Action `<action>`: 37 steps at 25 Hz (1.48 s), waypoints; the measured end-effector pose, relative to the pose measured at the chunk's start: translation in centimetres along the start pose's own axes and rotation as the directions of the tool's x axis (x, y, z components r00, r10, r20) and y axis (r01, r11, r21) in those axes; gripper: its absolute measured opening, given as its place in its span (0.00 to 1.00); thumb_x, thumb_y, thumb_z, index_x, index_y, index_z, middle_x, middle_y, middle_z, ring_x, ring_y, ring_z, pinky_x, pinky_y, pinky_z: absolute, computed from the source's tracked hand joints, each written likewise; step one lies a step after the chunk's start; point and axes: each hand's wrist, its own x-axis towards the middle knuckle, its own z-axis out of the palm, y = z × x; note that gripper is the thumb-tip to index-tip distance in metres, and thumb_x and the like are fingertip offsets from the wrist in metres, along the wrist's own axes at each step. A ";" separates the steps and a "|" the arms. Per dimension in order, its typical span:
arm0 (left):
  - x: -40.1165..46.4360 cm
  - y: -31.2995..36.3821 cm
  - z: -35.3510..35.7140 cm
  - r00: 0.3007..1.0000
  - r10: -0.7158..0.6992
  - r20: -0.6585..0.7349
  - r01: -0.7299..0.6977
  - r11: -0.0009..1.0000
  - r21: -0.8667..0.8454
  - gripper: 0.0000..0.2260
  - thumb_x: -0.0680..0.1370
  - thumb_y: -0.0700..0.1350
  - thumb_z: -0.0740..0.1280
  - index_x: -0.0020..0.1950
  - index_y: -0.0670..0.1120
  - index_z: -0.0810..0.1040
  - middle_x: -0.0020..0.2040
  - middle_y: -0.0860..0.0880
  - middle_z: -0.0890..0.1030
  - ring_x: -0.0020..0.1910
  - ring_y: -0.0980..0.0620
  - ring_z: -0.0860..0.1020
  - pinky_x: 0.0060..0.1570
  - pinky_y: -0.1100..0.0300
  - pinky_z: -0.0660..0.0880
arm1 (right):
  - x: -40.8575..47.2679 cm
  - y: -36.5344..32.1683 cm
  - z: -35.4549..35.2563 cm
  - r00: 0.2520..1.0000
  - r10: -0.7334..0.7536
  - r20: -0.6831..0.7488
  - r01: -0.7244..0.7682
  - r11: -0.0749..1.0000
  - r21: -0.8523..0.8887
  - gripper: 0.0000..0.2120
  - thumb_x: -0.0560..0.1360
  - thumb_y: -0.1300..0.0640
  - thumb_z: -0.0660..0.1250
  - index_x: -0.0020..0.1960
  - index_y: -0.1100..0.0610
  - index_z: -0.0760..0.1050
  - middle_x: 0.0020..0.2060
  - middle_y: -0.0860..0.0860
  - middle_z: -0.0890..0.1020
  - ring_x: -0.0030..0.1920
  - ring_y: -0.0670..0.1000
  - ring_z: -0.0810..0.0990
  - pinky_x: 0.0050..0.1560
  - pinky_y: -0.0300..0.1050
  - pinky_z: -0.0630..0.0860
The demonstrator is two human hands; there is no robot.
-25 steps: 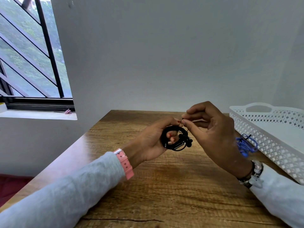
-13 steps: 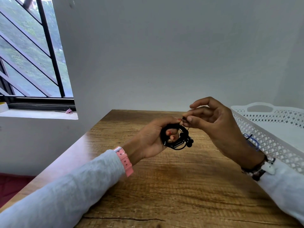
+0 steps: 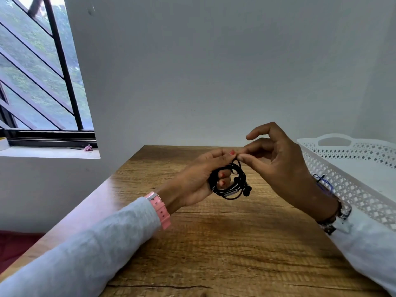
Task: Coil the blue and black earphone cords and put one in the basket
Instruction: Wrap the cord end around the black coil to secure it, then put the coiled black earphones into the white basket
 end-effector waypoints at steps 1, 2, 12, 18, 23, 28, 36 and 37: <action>0.0 0.0 0.2 1.000 0.022 -0.007 -0.022 1.000 0.004 0.06 0.75 0.45 0.65 0.47 0.45 0.80 0.25 0.55 0.69 0.24 0.59 0.66 0.37 0.61 0.63 | 0.0 -0.1 0.1 0.999 -0.040 -0.024 0.038 0.998 -0.059 0.17 0.69 0.63 0.73 0.48 0.49 0.69 0.36 0.44 0.84 0.41 0.43 0.84 0.46 0.33 0.77; 0.0 0.1 0.3 0.999 0.039 -0.013 -0.039 0.999 0.009 0.06 0.74 0.45 0.65 0.46 0.46 0.80 0.24 0.54 0.68 0.24 0.58 0.66 0.38 0.61 0.64 | -0.1 -0.2 0.2 0.996 -0.074 -0.042 0.070 0.993 -0.098 0.17 0.68 0.63 0.74 0.48 0.50 0.68 0.36 0.42 0.83 0.41 0.42 0.83 0.44 0.30 0.75; 0.0 0.2 0.6 0.997 0.035 -0.063 -0.031 0.997 0.065 0.08 0.79 0.42 0.61 0.43 0.42 0.77 0.23 0.53 0.67 0.22 0.57 0.65 0.47 0.56 0.70 | 0.3 -0.2 -0.5 0.965 -0.075 -0.252 0.068 0.997 -0.036 0.16 0.71 0.64 0.71 0.47 0.55 0.64 0.37 0.47 0.82 0.40 0.49 0.83 0.45 0.43 0.80; -0.1 0.5 0.4 0.993 0.114 -0.013 -0.112 0.986 0.121 0.07 0.74 0.42 0.66 0.49 0.40 0.76 0.30 0.53 0.76 0.27 0.58 0.70 0.43 0.58 0.72 | 0.7 0.4 -0.7 0.982 -0.016 -0.186 0.015 1.000 -0.011 0.10 0.74 0.63 0.67 0.45 0.51 0.69 0.40 0.49 0.80 0.43 0.52 0.81 0.47 0.51 0.80; -0.1 0.0 0.0 0.982 0.177 -0.071 -0.160 0.967 0.198 0.08 0.75 0.38 0.65 0.52 0.37 0.77 0.35 0.49 0.78 0.30 0.55 0.74 0.38 0.63 0.77 | 0.6 1.1 -0.4 0.975 0.175 0.137 -0.195 0.970 0.147 0.18 0.71 0.58 0.70 0.58 0.48 0.69 0.53 0.47 0.79 0.53 0.45 0.82 0.51 0.41 0.79; 0.1 -0.7 -0.5 0.979 0.165 -0.116 -0.120 0.938 0.325 0.07 0.76 0.42 0.65 0.51 0.41 0.79 0.43 0.45 0.79 0.37 0.53 0.77 0.43 0.59 0.79 | 0.3 1.7 0.3 0.950 0.264 0.166 -0.277 0.959 0.054 0.12 0.70 0.60 0.72 0.52 0.54 0.75 0.45 0.51 0.83 0.41 0.47 0.85 0.46 0.42 0.82; -0.1 -0.5 -1.5 0.939 0.319 -0.129 -0.121 0.657 0.744 0.09 0.80 0.46 0.60 0.58 0.48 0.74 0.48 0.49 0.78 0.47 0.50 0.79 0.49 0.56 0.78 | 0.4 1.1 -3.0 0.925 0.380 0.024 -0.380 0.918 0.112 0.14 0.70 0.66 0.72 0.54 0.60 0.75 0.39 0.57 0.84 0.39 0.53 0.86 0.41 0.44 0.83; -0.1 -0.5 -1.8 0.935 0.333 -0.120 -0.123 0.622 0.773 0.08 0.79 0.46 0.60 0.57 0.48 0.74 0.47 0.50 0.78 0.46 0.50 0.78 0.48 0.55 0.77 | 0.2 0.9 -3.7 0.917 0.400 0.011 -0.398 0.908 0.132 0.15 0.70 0.66 0.71 0.55 0.60 0.74 0.38 0.57 0.84 0.39 0.54 0.86 0.41 0.45 0.83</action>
